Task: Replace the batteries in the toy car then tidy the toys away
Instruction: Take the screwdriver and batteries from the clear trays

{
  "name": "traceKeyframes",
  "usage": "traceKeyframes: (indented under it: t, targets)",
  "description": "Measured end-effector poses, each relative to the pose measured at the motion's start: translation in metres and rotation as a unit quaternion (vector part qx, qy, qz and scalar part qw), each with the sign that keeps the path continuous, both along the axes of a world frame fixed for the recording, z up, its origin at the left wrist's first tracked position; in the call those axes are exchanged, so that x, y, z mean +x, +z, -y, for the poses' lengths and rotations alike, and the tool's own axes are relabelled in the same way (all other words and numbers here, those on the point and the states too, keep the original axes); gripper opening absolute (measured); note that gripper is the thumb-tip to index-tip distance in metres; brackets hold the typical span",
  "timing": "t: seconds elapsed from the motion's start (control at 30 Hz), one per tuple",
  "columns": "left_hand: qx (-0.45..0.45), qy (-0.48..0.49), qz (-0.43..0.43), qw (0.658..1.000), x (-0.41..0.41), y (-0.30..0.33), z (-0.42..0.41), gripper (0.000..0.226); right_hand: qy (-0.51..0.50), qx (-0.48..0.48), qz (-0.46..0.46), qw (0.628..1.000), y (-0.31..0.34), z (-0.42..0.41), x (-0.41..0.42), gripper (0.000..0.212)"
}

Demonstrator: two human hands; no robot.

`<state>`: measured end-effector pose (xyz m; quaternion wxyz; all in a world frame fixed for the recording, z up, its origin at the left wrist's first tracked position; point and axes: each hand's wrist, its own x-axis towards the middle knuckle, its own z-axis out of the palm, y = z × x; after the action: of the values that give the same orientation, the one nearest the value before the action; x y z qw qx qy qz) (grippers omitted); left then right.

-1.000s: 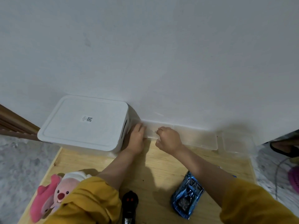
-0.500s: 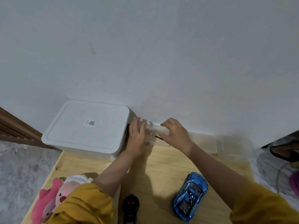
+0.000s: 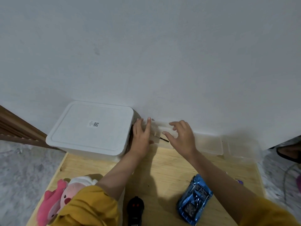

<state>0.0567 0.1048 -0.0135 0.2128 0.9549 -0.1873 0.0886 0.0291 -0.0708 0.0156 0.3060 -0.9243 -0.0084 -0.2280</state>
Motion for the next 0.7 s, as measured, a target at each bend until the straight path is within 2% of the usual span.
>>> traceKeyframes:
  t: [0.13, 0.3, 0.47, 0.57, 0.6, 0.7]
  targets:
    - [0.060, -0.004, 0.006, 0.998, 0.007, 0.001, 0.001, 0.115, 0.038, -0.006, -0.055, 0.998, -0.024, -0.004, -0.008, 0.023]
    - [0.116, -0.017, 0.012, 0.993, 0.011, 0.012, 0.004, 0.126, 0.045, -0.059, -0.216, 0.973, -0.037, -0.008, 0.008, 0.019]
    - [0.120, -0.008, 0.012, 0.993, 0.013, 0.012, 0.004, 0.108, 0.031, -0.169, -0.315, 0.934, -0.032, -0.015, 0.029, 0.015]
    - [0.105, -0.011, 0.017, 0.994, 0.014, 0.009, 0.003, 0.070, 0.018, -0.195, -0.338, 0.920, -0.030, -0.019, 0.037, 0.017]
    - [0.099, -0.014, 0.015, 0.995, 0.014, 0.009, 0.003, 0.065, 0.014, -0.203, -0.341, 0.918, -0.030, -0.020, 0.039, 0.018]
    - [0.097, -0.012, 0.020, 0.995, 0.014, 0.006, 0.002, 0.066, 0.009, -0.205, -0.343, 0.917, -0.030, -0.021, 0.041, 0.021]
